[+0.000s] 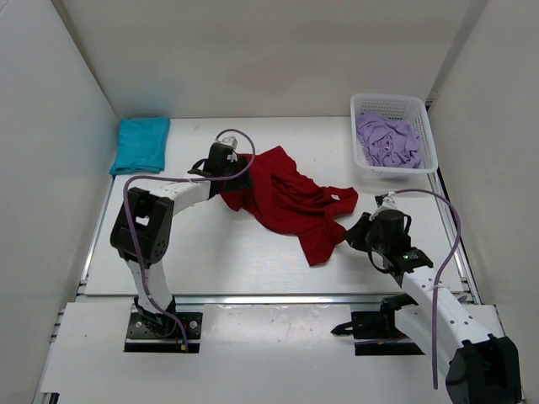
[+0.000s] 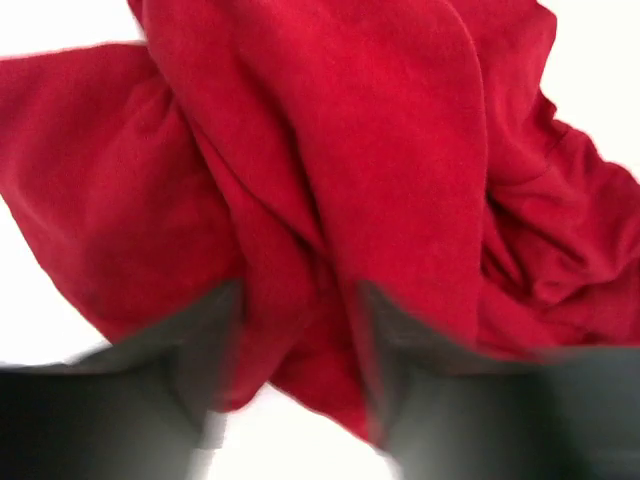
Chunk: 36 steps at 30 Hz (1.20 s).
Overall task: Fold and stack the t-shirts
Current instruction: Flatten out the tshirt
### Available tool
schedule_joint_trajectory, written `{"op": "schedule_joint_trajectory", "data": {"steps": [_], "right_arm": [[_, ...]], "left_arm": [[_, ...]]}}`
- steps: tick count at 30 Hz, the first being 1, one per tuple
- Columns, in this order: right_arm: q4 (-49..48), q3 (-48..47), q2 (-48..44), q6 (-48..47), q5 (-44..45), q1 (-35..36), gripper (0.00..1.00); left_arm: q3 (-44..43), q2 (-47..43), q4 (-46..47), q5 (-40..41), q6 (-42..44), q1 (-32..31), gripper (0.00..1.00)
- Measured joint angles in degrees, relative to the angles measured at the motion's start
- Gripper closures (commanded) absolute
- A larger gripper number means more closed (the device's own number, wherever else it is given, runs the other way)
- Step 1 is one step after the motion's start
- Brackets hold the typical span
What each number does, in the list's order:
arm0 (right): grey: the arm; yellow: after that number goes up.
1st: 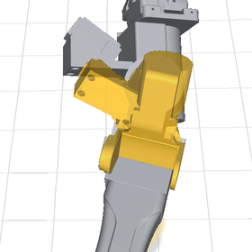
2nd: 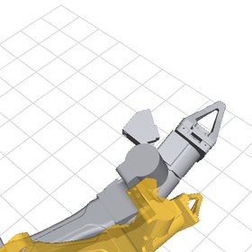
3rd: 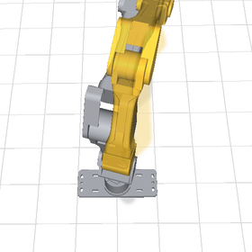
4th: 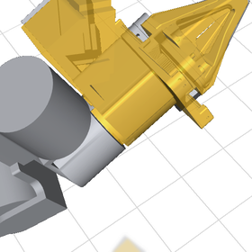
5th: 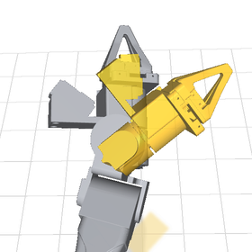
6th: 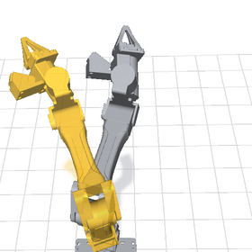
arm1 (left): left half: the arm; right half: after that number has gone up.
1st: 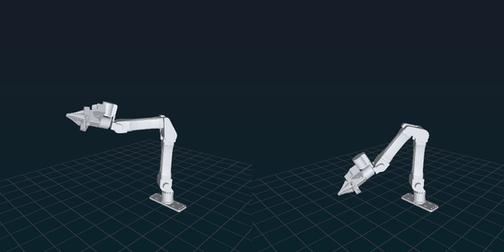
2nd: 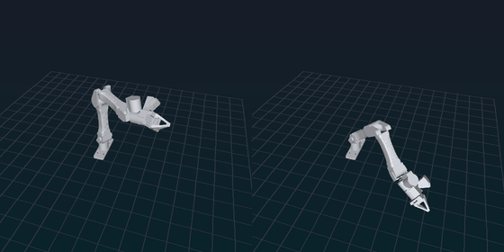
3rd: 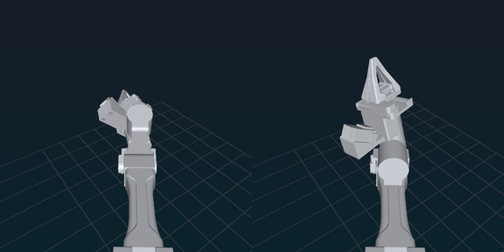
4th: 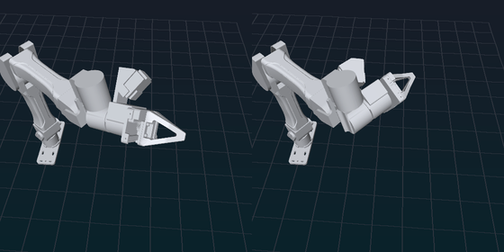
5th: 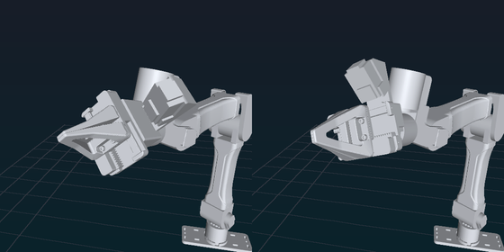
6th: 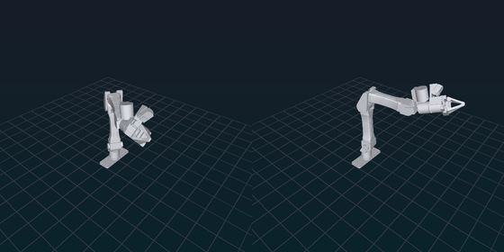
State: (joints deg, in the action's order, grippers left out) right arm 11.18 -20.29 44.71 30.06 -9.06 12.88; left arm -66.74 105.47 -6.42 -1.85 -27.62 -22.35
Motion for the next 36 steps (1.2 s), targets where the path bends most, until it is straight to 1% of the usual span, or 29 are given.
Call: {"op": "schedule_joint_trajectory", "data": {"steps": [1,2,4,9,12,14,16,17,19,20,21,22,23,25,27,29,33,36], "right_arm": [[-0.1,0.2,0.0,0.0,-0.1,0.1,1.0],[-0.3,0.4,0.0,0.1,-0.3,0.1,1.0],[-0.1,0.8,0.0,0.2,-1.1,-0.8,0.99],[0.0,1.6,-1.0,0.2,-1.6,-4.2,1.0],[0.0,2.1,-1.9,0.4,-1.8,-5.3,1.0],[0.1,2.1,-2.1,0.5,-1.7,-5.7,1.0],[0.4,2.1,-2.2,0.6,-1.3,-5.8,1.0],[0.9,2.0,-2.2,0.6,-0.9,-5.8,1.0],[2.1,1.8,-2.2,0.6,0.2,-5.8,1.0],[2.6,1.6,-2.2,0.6,0.7,-5.8,1.0],[3.0,1.5,-2.2,0.6,1.2,-5.8,1.0],[3.4,1.3,-2.2,0.6,1.6,-5.8,0.99],[3.7,1.0,-2.1,0.6,1.7,-5.8,1.0],[4.1,0.0,-1.6,0.6,1.8,-5.6,1.0],[4.0,-0.9,-1.1,0.6,1.8,-5.6,1.0],[3.8,-1.2,-1.0,0.5,1.5,-6.1,1.0],[3.8,-1.3,-1.0,0.3,1.5,-6.5,1.0],[3.8,-1.3,-0.9,0.3,1.5,-6.1,1.0]], "left_arm": [[-0.8,0.6,-0.1,0.0,0.4,-0.1,0.7],[-1.6,1.3,-0.3,0.4,0.8,0.0,0.85],[-2.7,2.8,-1.0,1.3,1.5,0.6,1.0],[-2.7,2.3,-4.1,2.9,3.0,4.9,1.0],[-2.9,-1.3,-7.0,2.8,4.5,7.8,1.0],[-5.4,-4.2,-10.6,2.8,6.2,9.7,1.0],[-8.7,-7.0,-13.6,3.8,8.6,10.5,0.93],[-10.3,-8.6,-14.7,5.0,10.2,10.6,0.87],[-12.6,-12.2,-15.7,9.3,13.3,10.7,0.87],[-13.6,-13.9,-16.0,11.3,14.3,10.9,0.85],[-14.8,-15.2,-16.3,12.4,15.0,11.1,0.87],[-16.9,-15.6,-17.3,12.8,15.2,11.8,0.93],[-19.4,-15.3,-18.1,13.4,15.3,12.3,0.96],[-28.7,-12.0,-20.7,15.5,15.9,12.7,0.99],[-35.6,-9.3,-21.0,17.3,16.3,11.4,1.0],[-38.2,-9.5,-21.0,17.5,16.2,8.3,1.0],[-36.9,-14.2,-23.0,15.7,16.0,3.2,1.0],[-32.2,-21.9,-24.8,14.6,15.7,2.8,1.0]]}}
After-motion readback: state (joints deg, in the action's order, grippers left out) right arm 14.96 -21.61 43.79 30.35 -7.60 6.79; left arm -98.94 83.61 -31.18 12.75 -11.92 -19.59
